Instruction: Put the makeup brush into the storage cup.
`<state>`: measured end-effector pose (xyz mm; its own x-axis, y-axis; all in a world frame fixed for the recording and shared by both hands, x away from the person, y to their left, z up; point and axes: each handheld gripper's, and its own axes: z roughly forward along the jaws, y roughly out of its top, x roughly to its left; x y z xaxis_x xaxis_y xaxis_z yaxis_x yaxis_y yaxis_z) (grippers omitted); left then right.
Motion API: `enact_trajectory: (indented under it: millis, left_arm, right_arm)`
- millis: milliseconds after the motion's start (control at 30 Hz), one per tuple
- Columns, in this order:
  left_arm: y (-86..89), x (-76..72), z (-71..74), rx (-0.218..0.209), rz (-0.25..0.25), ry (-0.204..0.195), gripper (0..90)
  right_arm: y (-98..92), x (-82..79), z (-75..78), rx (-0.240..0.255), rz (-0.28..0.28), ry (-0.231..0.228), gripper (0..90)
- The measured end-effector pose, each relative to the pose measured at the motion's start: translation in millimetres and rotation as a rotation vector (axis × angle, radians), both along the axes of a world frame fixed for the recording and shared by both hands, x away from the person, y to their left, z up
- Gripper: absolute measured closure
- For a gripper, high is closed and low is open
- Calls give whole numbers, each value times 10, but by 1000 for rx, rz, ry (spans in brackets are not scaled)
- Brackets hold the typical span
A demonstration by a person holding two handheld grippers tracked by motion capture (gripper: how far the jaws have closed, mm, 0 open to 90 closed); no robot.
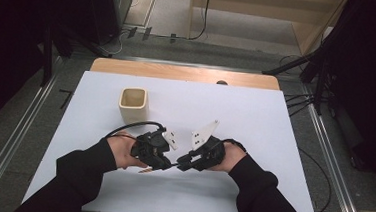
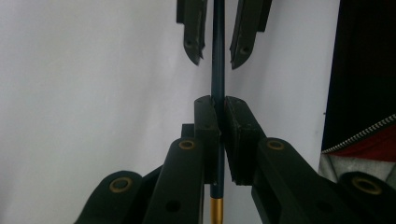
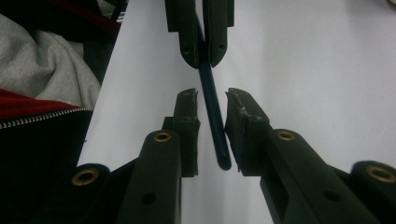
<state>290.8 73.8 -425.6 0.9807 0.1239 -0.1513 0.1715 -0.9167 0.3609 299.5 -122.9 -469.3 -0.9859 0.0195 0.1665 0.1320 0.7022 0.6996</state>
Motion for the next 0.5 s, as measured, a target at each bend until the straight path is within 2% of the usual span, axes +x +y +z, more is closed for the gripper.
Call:
enact_trajectory:
  millis: [133, 500]
  left_arm:
    - [-1, -1, -8, 1, -5, 6, 847]
    - [-18, -4, -29, -4, -18, 14, 846]
  right_arm:
    - [32, -1, -26, -4, 21, 5, 801]
    - [55, -11, -42, -10, 58, 9, 848]
